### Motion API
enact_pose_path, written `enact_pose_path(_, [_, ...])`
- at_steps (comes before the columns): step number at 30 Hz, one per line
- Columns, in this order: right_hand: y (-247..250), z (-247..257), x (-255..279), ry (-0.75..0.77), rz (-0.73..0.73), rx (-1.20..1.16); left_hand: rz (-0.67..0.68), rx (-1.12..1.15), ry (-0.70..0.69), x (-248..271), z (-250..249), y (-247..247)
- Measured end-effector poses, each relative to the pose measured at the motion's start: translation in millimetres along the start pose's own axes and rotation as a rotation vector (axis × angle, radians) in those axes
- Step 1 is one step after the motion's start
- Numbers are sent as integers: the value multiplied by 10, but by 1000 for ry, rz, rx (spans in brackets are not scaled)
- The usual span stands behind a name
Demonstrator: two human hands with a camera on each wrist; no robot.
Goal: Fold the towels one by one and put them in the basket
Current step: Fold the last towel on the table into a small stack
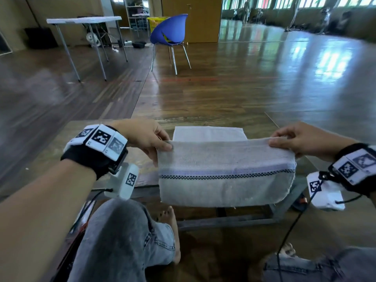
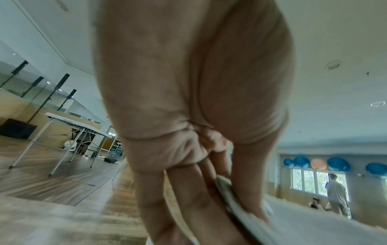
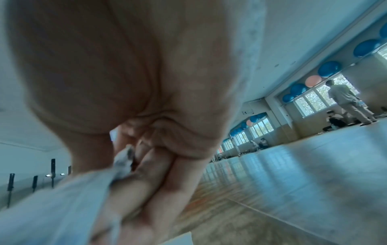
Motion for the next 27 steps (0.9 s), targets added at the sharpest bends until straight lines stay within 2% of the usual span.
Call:
enact_pose_path(6, [48, -285, -655, 38, -428, 70, -414, -149, -21, -880, 234, 350])
enact_pose_path(8, [117, -349, -997, 27, -513, 63, -553, -171, -14, -1192, 299, 533])
enact_pose_path(10, [162, -389, -1383, 0, -537, 85, -614, -209, 1, -1510, 371, 686])
enact_pose_path(14, [170, -503, -2146, -86, -529, 205, -599, -302, 27, -2169, 575, 829])
enact_pose_path(18, [-51, -727, -2704, -183, -407, 336, -525, -447, 80, -2624, 835, 777])
enact_pose_path(20, [-149, -820, -2845, -196, -379, 341, -469, -480, 66, -2747, 924, 742])
enact_pose_path(24, [-202, -798, -2934, -137, -294, 362, -474, -470, 16, -2799, 973, 756])
enact_pose_path(27, [-182, -729, -2865, -91, -258, 318, -452, -434, 28, -2772, 967, 766])
Point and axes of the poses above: each hand's wrist, its own x-axis away from the middle knuckle, its own y-axis out of the back of the hand, z = x × y, the point moved 7 cm from there along -x, towards the middle knuckle, and after that the axes turned 6 degrees about -y, right-handed, at the moved point
